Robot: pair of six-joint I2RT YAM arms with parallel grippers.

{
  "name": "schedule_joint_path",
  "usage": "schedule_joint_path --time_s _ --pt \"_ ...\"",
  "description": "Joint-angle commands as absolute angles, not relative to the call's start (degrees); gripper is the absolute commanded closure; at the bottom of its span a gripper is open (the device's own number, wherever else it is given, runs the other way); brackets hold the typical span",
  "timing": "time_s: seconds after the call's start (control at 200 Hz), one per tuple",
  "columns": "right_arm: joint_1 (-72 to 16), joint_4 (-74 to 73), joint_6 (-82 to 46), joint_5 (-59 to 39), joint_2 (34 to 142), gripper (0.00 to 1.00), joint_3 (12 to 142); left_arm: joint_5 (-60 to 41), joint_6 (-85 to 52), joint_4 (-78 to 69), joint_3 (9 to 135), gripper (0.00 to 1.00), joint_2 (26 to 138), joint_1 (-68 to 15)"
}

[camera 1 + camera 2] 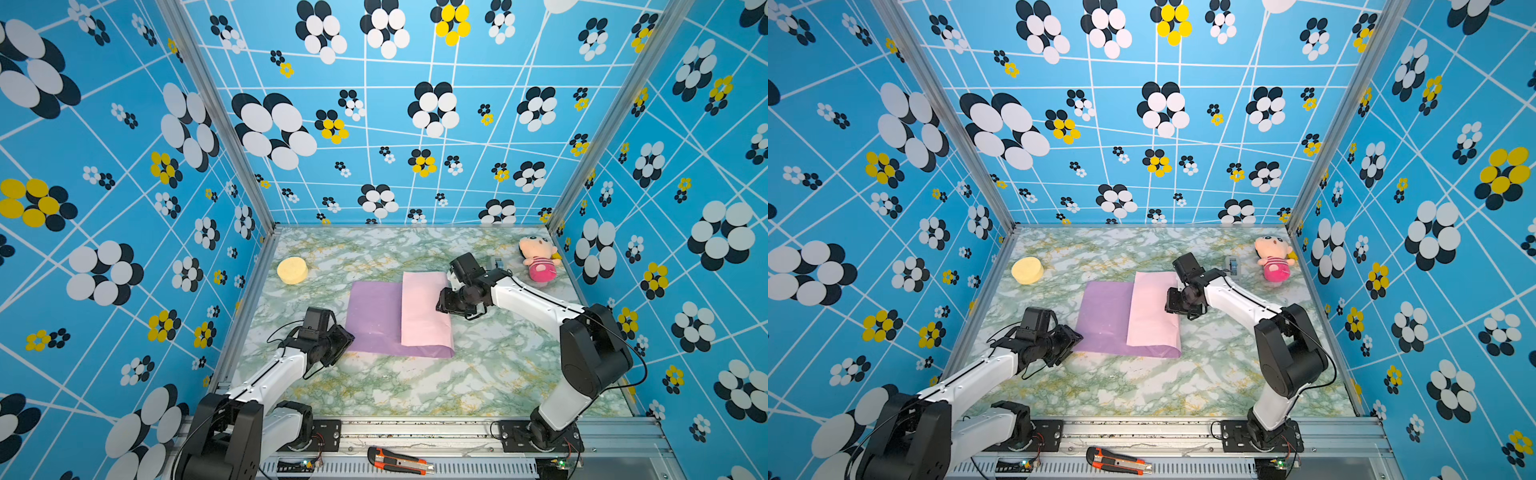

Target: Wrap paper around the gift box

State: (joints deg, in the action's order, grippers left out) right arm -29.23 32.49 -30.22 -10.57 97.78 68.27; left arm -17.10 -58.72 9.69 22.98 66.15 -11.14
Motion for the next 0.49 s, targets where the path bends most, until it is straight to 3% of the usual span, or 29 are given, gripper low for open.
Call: schedule_joint_path --time_s 0.0,0.145,0.275,0.49 --pt "-29.7 33.1 -29.1 -11.3 97.6 0.49 67.2 -19.0 -58.4 5.0 21.9 0.50 68.1 -11.0" --pt "-29.7 32.3 -29.1 -11.5 97.6 0.49 67.1 -19.5 -56.9 2.2 23.2 0.56 68.6 -10.9" --pt "-29.7 31.8 -29.3 -12.2 97.7 0.49 67.0 -20.4 -56.2 -4.0 23.7 0.52 69.1 -11.0" --pt "-29.7 32.1 -29.1 -12.0 97.4 0.49 66.8 -17.6 -49.6 2.4 29.6 0.56 72.5 -10.0"
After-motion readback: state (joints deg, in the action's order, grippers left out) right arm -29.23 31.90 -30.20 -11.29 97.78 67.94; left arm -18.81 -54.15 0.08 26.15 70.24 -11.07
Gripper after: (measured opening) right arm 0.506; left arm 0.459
